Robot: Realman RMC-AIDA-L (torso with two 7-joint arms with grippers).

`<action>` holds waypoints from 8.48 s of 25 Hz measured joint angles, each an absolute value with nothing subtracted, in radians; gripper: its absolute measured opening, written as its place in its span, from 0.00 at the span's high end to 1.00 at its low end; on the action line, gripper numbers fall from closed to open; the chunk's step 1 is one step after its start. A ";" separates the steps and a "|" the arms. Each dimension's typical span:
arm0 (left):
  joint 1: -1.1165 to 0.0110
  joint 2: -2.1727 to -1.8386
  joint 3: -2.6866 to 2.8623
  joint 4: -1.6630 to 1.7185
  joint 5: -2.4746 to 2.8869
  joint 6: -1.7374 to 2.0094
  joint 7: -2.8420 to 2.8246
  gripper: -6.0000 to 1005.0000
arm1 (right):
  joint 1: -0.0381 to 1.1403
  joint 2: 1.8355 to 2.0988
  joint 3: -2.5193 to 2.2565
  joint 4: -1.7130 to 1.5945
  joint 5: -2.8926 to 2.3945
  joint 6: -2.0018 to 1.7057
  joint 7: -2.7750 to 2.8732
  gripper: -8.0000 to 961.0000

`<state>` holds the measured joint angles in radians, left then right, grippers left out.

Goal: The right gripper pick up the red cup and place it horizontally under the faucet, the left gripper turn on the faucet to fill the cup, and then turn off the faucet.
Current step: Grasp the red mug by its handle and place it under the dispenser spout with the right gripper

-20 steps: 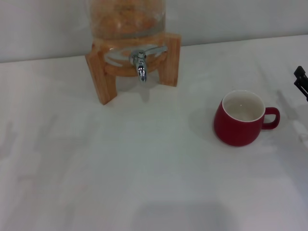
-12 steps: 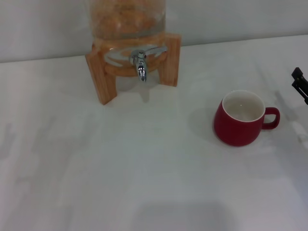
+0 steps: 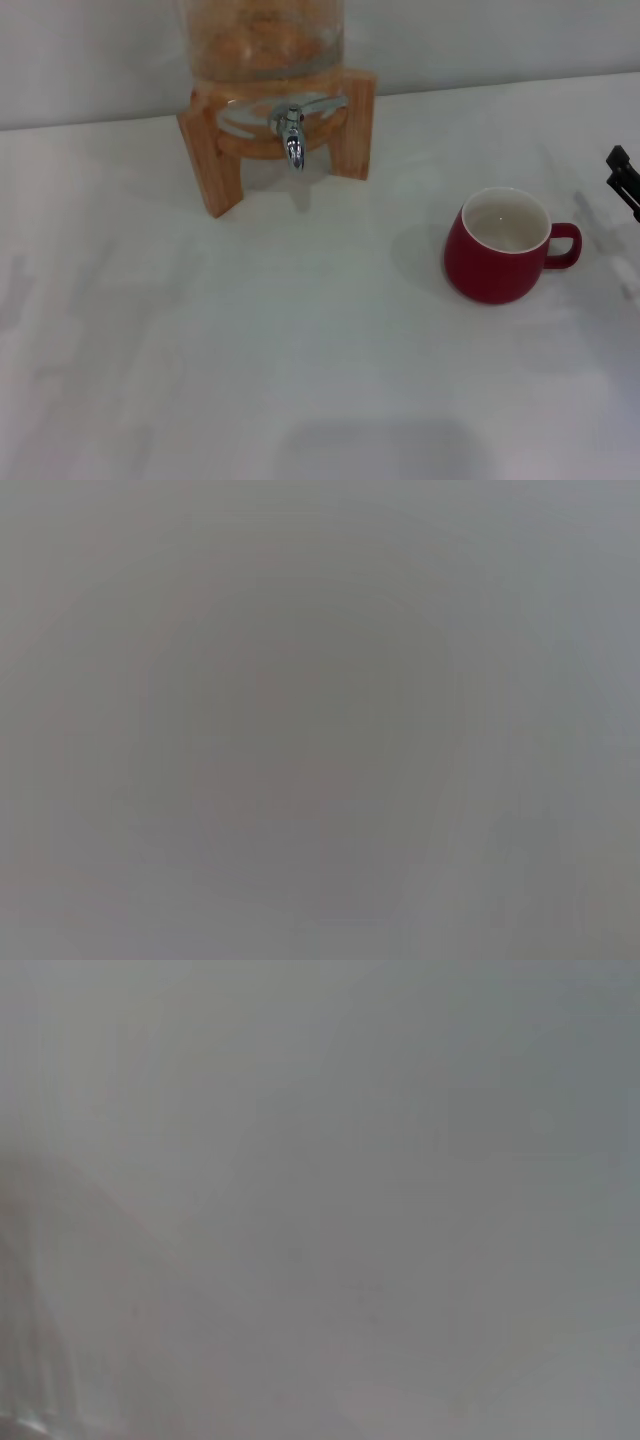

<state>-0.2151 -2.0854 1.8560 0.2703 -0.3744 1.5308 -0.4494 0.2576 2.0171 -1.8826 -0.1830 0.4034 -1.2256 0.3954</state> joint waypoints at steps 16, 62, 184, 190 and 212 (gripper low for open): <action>-0.223 -2.085 1.856 0.268 -0.374 1.525 -0.454 0.13 | 0.200 2.013 -1.888 -0.155 0.403 -1.290 0.419 0.15; -0.256 -2.088 1.866 0.253 -0.375 1.509 -0.452 0.14 | 0.176 2.013 -2.181 -0.092 0.400 -1.319 0.470 0.19; -0.269 -2.086 1.894 0.253 -0.367 1.511 -0.452 0.14 | 0.314 2.013 -2.204 -0.157 0.388 -1.198 0.465 0.86; -0.282 -2.086 1.894 0.253 -0.347 1.505 -0.452 0.14 | 0.353 2.017 -2.226 -0.166 0.388 -1.168 0.468 0.86; -0.277 -2.085 1.882 0.250 -0.360 1.498 -0.449 0.14 | 0.475 2.020 -2.283 -0.223 0.388 -1.007 0.476 0.86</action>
<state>-0.2770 -2.0853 1.8820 0.2499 -0.3599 1.4983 -0.4491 0.4746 2.0204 -2.2835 -0.2231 0.3880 -1.0073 0.4755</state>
